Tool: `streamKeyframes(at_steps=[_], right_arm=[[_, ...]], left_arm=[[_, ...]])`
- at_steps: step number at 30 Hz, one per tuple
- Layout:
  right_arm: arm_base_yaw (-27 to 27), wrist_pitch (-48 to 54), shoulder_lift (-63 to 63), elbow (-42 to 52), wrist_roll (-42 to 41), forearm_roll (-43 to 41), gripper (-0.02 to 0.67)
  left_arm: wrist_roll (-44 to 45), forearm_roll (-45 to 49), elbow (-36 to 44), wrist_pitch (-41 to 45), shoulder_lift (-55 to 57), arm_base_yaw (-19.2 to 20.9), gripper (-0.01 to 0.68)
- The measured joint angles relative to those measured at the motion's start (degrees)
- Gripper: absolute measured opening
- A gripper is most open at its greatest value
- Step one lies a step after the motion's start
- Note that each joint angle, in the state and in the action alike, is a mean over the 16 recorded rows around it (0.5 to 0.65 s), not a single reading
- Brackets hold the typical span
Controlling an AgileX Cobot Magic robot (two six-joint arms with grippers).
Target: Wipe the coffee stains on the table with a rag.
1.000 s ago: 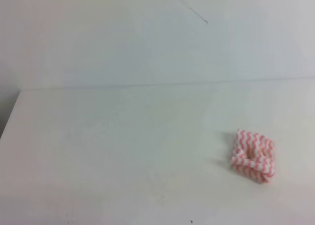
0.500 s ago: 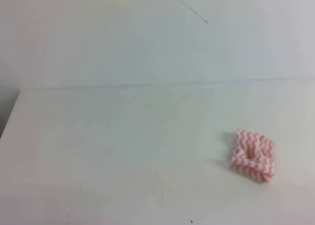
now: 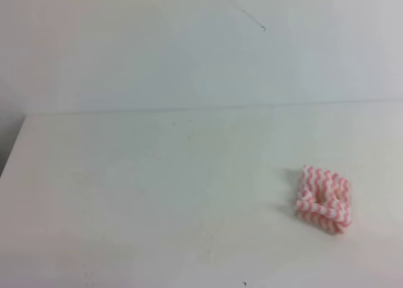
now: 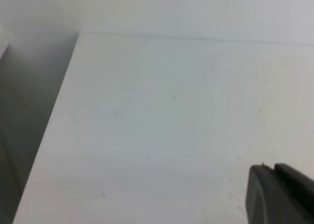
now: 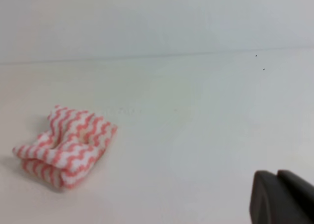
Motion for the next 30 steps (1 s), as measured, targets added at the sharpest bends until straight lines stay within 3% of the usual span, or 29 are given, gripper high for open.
streamKeyframes(at_steps=[30], right_arm=[[0.02, 0.92, 0.14, -0.20, 0.00, -0.01, -0.003]], left_arm=[[0.07, -0.01, 0.97, 0.06, -0.28, 0.01, -0.001]])
